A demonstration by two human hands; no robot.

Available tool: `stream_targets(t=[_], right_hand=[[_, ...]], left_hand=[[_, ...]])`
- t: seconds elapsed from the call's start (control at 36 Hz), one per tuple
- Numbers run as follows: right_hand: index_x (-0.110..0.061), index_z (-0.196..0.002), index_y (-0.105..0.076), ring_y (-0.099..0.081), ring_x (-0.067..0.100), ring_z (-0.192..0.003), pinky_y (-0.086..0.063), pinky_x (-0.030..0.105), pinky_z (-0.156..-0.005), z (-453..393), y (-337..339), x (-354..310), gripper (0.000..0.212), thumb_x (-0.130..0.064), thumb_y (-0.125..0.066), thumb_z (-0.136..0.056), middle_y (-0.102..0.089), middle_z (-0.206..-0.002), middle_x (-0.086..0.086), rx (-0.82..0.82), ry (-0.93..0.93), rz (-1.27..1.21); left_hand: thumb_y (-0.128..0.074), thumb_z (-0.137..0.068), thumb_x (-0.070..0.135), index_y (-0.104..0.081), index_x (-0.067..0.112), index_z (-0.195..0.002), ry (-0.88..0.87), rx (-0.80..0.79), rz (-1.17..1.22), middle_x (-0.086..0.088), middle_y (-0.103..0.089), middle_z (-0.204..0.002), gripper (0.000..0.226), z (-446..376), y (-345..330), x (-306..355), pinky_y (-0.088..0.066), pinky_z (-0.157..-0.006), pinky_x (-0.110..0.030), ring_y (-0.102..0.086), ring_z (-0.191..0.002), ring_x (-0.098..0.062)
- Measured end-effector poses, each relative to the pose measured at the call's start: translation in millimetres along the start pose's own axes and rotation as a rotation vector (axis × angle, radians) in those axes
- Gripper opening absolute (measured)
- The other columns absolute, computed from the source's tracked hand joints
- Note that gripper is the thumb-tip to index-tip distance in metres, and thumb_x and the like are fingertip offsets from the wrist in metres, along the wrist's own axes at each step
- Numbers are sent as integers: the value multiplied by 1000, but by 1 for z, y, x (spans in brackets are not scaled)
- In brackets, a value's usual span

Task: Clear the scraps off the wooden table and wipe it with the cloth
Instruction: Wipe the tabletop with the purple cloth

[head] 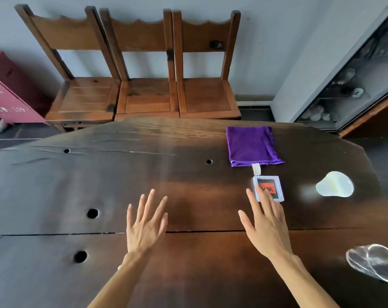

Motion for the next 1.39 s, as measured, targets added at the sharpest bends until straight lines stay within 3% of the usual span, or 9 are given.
stream_targets(t=[0.19, 0.33, 0.53, 0.75, 0.86, 0.94, 1.08, 1.19, 1.39], right_hand=[[-17, -155, -40, -34, 33, -149, -36, 56, -116, -60, -31, -9, 61, -46, -49, -102, -34, -163, 8, 22, -18, -30], [-19, -155, -39, -28, 32, -151, -31, 55, -119, -114, -37, 23, 58, -42, -50, -103, -31, -164, 8, 58, -116, -98], [-27, -157, -32, -21, 35, -153, -22, 56, -123, -214, -35, 68, 57, -49, -36, -105, -25, -167, 10, 41, -163, -49], [-49, -158, -3, 7, 33, -157, 0, 62, -122, -276, -90, 74, 67, -73, -17, -97, 5, -171, -3, -219, -159, 49], [-50, -155, 13, 8, 37, -156, -1, 68, -119, -284, -100, 65, 75, -79, 6, -86, 9, -171, 1, -163, -150, 108], [-49, -155, 16, 5, 40, -156, -3, 72, -118, -290, -104, 61, 75, -78, 13, -86, 8, -171, 3, -115, -157, 128], [-54, -152, 16, 10, 44, -154, 2, 81, -109, -316, -107, 34, 73, -80, 14, -84, 11, -171, 4, -87, -164, 91], [-54, -152, 14, 11, 47, -153, 1, 86, -107, -329, -111, 5, 69, -79, 3, -90, 12, -170, 5, -83, -145, 84], [-55, -153, 10, 12, 47, -153, 6, 85, -105, -316, -118, -28, 68, -79, 3, -90, 11, -171, 3, -68, -104, 32]], left_hand=[[-20, -102, 52, -40, 35, -155, -32, -65, -26, -1, -30, -166, 59, -32, -52, -33, -22, -121, -61, -30, -153, -30], [-28, -101, 52, -32, 39, -158, -38, -45, -49, 3, -25, -169, 58, -35, -66, -42, -15, -124, -59, -21, -156, -26], [-32, -99, 51, -34, 40, -157, -35, -39, -53, 3, -27, -168, 59, -36, -67, -42, -17, -123, -60, -22, -156, -25], [-33, -98, 53, -35, 41, -156, -19, -26, -41, 5, -24, -169, 60, -39, -67, -46, -17, -124, -59, -17, -157, -22], [-16, -102, 57, -39, 42, -154, -6, -16, -27, 5, -28, -168, 59, -40, -67, -45, -16, -124, -58, -21, -156, -23], [-14, -102, 57, -41, 41, -153, 4, -10, -22, 4, -30, -167, 60, -41, -65, -44, -19, -123, -59, -23, -155, -23], [-13, -103, 57, -43, 38, -152, 3, -15, -29, 2, -32, -166, 60, -41, -63, -41, -20, -122, -61, -25, -154, -26], [-14, -103, 57, -41, 39, -153, 2, -27, -35, 2, -30, -167, 60, -41, -65, -42, -19, -122, -60, -23, -155, -26], [-33, -97, 51, -38, 40, -155, -3, -47, -84, 4, -25, -169, 59, -39, -69, -44, -17, -123, -58, -21, -156, -24]])
Point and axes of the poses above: each hand's wrist, its own z-axis away from the middle knuckle, its own y-axis out of the back of the hand, x = y × z, the point moved 9 cm from there along -z, towards the middle knuckle
